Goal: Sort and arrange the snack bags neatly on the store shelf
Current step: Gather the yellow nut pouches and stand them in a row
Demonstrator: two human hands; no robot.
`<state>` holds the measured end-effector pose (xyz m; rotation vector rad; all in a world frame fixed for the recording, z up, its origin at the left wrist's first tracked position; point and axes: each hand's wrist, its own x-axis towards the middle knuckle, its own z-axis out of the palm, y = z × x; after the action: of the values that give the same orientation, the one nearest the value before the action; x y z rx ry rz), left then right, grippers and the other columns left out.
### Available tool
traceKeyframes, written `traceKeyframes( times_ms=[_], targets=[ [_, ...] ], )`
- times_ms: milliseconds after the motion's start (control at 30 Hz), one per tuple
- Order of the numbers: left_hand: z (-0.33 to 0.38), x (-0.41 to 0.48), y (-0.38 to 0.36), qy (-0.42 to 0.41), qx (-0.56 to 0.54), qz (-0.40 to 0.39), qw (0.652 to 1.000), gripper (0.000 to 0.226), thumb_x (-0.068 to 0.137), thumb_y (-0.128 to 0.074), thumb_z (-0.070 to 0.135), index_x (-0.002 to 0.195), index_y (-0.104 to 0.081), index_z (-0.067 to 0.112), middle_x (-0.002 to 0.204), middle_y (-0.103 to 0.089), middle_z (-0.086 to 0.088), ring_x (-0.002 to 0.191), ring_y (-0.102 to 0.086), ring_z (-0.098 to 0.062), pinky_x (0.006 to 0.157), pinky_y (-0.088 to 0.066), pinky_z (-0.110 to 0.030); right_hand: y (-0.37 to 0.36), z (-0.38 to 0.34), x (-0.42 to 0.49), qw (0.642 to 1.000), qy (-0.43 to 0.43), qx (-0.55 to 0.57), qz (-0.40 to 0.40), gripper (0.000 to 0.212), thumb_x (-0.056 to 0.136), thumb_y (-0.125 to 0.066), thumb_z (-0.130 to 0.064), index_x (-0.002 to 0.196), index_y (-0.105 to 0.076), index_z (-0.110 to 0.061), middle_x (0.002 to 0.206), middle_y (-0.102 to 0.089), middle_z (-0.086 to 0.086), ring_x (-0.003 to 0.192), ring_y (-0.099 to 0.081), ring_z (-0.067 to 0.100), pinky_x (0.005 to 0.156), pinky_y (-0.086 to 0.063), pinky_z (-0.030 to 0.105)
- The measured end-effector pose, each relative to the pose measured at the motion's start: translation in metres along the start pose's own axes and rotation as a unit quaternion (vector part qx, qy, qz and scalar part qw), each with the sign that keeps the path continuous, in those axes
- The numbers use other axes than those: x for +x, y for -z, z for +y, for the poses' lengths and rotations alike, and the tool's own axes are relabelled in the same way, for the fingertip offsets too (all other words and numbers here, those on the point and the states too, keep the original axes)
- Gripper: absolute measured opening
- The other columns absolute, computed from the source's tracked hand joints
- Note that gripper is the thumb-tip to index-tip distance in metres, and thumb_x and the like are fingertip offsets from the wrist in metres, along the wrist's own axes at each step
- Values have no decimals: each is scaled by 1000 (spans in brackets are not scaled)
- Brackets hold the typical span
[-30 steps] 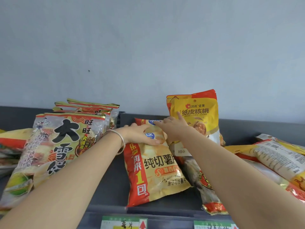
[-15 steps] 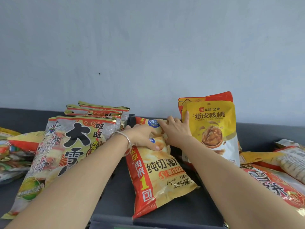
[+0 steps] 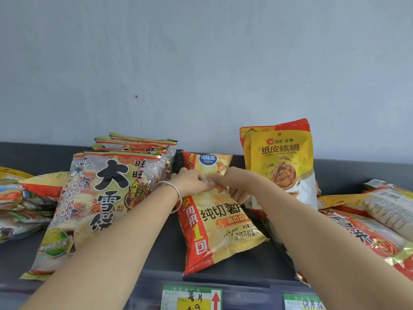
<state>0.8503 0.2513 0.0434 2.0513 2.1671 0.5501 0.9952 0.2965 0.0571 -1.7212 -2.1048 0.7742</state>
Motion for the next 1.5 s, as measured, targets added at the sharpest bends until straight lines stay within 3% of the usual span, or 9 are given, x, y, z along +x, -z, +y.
traceKeyframes(
  times_ms=[133, 267, 433, 567, 767, 867, 1067, 1367, 1500],
  targets=[
    [-2, -5, -13, 24, -33, 15, 999, 48, 88, -40, 62, 118, -58, 29, 130, -41, -12, 117, -45, -33, 102, -36, -42, -12, 1, -4, 985, -41, 164, -20, 64, 89, -58, -49, 136, -36, -12, 117, -60, 17, 90, -66, 31, 74, -58, 42],
    [0, -7, -14, 30, -114, 87, 989, 31, 92, -41, 45, 117, -56, 35, 131, -43, -8, 123, -35, -34, 105, -26, -51, -16, 5, -11, 965, 1, 261, 2, 46, 90, -63, -20, 129, -41, -9, 97, -65, 13, 72, -68, 22, 51, -55, 29],
    [10, -5, 4, -56, -113, 277, 953, 32, 90, -48, 36, 121, -56, 32, 130, -46, -1, 126, -37, -21, 107, -24, -43, -12, 3, -8, 895, 54, 420, 144, 49, 87, -53, 0, 133, -44, -12, 87, -59, 12, 61, -53, 18, 50, -43, 27],
    [14, -9, 3, -131, -67, 293, 945, 42, 87, -53, 35, 128, -48, 34, 138, -31, 1, 136, -21, -20, 111, -15, -46, -18, -10, -6, 834, 78, 487, 249, 47, 91, -47, -7, 134, -41, -23, 102, -61, 14, 61, -53, 16, 47, -41, 25],
    [-24, -14, -31, -161, 75, 127, 976, 94, 74, -58, 66, 145, 0, 45, 154, 18, 8, 140, 27, -24, 110, 0, -61, -42, -15, 0, 872, 73, 414, 252, 51, 94, -48, -17, 142, -31, -25, 131, -49, 13, 108, -57, 29, 83, -54, 40],
    [-26, -11, -31, -162, 88, 130, 974, 97, 75, -57, 67, 146, 5, 43, 155, 19, 3, 140, 27, -27, 111, 1, -61, -39, -14, 0, 880, 71, 399, 247, 57, 91, -50, -19, 144, -28, -25, 132, -47, 13, 106, -58, 29, 68, -51, 32],
    [-4, -15, -29, -181, 104, 193, 959, 78, 82, -46, 67, 147, -12, 39, 157, 3, -1, 143, 16, -26, 108, 15, -57, -16, 5, -11, 905, 97, 311, 274, 46, 93, -54, -22, 137, -40, -18, 136, -44, 12, 104, -54, 24, 94, -49, 38],
    [102, -26, -46, -269, 41, 216, 938, 60, 88, -52, 50, 141, -34, 31, 153, -20, -6, 144, -6, -26, 115, -3, -47, 50, 85, -62, 919, 131, 130, 348, 32, 95, -52, -22, 126, -54, -18, 131, -47, 8, 77, -55, 12, 69, -52, 33],
    [162, -42, -63, -314, 38, 205, 926, 55, 87, -55, 47, 137, -42, 28, 150, -27, -6, 142, -12, -27, 115, -11, -45, 81, 141, -98, 918, 115, 52, 377, 31, 93, -51, -19, 123, -57, -15, 126, -52, 10, 102, -56, 25, 83, -45, 34]
  ],
)
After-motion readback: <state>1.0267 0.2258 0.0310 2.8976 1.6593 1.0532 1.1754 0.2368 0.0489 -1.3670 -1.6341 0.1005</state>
